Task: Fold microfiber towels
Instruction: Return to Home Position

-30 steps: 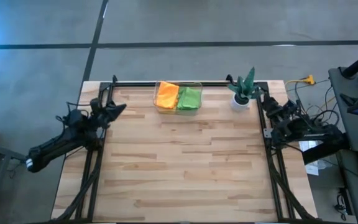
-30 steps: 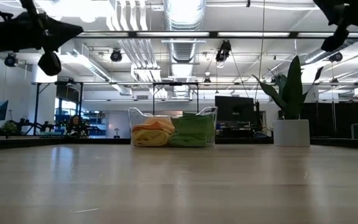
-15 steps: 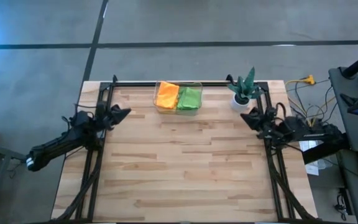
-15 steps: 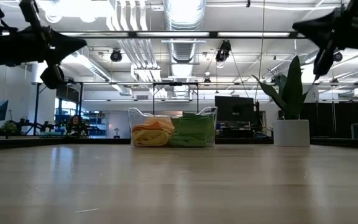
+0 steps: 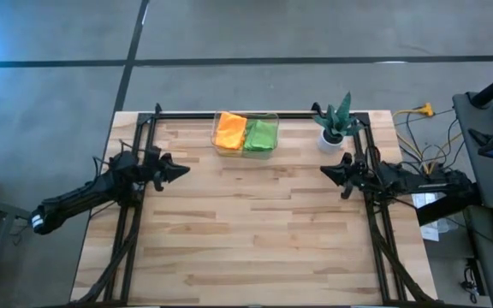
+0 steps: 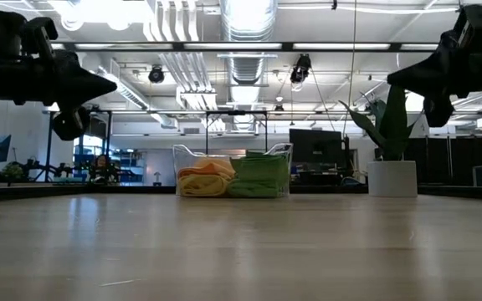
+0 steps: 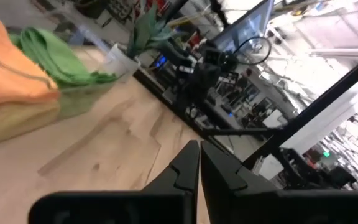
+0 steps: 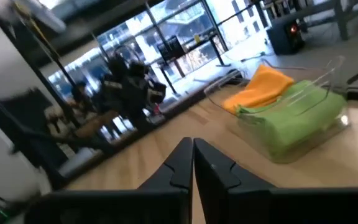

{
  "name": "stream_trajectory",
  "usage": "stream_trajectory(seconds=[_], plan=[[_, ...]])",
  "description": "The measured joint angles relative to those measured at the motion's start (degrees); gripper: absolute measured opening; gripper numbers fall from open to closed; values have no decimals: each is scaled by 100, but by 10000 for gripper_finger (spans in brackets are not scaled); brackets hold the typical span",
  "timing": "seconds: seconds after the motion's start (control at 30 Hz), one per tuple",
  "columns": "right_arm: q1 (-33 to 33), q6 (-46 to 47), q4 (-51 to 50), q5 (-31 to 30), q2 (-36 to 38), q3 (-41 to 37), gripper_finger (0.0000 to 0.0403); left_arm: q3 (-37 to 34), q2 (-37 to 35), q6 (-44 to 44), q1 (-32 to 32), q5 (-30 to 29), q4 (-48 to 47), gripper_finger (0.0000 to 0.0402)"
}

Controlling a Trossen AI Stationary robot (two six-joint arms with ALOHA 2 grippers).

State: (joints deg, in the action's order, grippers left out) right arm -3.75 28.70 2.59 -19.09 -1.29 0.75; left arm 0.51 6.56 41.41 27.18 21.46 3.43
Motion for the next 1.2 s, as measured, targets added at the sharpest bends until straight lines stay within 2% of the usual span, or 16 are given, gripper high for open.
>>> stream_trajectory(seconds=[0.1,0.5,1.2], plan=[[0,-345,-24,4,-136,0,9,0,154,-2,0,26,-2,0],[0,-323,-24,5,-454,0,9,-2,655,9,0,63,256,0],[0,-323,-22,4,-449,-2,9,-4,795,13,0,50,314,0]])
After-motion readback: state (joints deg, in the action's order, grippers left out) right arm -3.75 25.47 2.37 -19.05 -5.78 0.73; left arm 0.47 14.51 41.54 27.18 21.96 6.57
